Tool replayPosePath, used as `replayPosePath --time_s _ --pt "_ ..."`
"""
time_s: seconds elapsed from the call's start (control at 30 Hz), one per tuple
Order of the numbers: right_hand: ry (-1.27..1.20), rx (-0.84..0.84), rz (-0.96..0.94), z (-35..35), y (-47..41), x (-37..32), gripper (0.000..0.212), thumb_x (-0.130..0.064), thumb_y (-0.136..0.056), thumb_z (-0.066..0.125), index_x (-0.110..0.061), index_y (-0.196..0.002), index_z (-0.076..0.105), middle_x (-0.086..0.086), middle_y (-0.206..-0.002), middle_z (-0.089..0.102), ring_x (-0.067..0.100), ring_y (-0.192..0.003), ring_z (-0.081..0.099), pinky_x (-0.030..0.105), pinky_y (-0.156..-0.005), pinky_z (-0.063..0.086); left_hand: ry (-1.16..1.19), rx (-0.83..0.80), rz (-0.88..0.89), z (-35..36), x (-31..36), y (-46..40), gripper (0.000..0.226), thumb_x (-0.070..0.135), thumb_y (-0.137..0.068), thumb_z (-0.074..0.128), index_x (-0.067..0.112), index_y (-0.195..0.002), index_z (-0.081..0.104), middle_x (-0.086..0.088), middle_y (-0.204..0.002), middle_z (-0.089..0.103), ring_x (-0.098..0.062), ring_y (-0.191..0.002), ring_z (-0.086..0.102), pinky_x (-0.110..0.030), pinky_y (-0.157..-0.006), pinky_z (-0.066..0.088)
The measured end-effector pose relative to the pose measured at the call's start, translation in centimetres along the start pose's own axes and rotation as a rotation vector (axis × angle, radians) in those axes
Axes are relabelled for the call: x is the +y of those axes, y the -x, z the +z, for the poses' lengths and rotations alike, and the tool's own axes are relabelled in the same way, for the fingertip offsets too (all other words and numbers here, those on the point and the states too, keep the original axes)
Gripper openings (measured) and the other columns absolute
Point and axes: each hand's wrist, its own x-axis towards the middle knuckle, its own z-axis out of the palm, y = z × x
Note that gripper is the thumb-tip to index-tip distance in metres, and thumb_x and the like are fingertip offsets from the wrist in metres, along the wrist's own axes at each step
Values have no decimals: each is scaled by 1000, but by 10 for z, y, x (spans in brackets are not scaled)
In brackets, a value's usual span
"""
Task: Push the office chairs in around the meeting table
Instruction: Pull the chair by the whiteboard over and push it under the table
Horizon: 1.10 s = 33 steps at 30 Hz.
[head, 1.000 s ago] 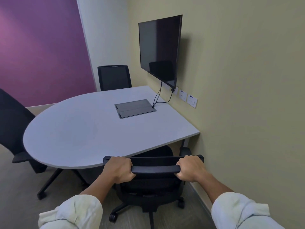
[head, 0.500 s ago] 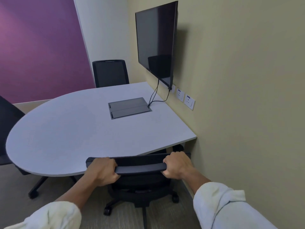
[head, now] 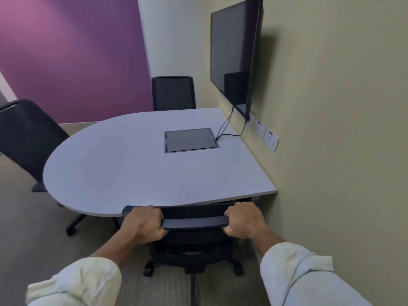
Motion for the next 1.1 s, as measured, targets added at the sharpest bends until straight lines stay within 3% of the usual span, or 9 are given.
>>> replayPosePath --time_s 0.33,0.77,1.0,1.1 --pt "73 -10 -32 1 -61 53 28 -50 -61 48 -23 -55 47 -7 -48 47 12 -46 42 29 -45 23 63 6 -56 -2 14 -51 29 48 -78 43 26 -59 44 8 -57 48 -16 -51 49 -31 -54 40" --pt "70 -15 -35 1 -107 90 27 -51 -63 49 -25 -57 55 -6 -51 54 9 -47 49 26 -45 28 114 43 -69 -8 9 -101 34 54 -76 46 25 -59 43 5 -60 49 -14 -51 46 -31 -54 37" --pt "1 -95 22 5 -106 91 11 -34 -58 49 -23 -55 48 -5 -49 52 12 -45 47 28 -43 30 115 65 -81 1 10 -107 36 56 -74 44 25 -57 42 5 -57 49 -13 -49 45 -30 -51 31" --pt "-30 -189 57 -6 -103 82 7 -28 -62 52 -22 -60 49 -6 -56 54 15 -51 51 29 -47 37 143 -73 -60 -8 8 -107 37 58 -76 48 22 -65 52 5 -63 54 -17 -60 53 -30 -53 32"
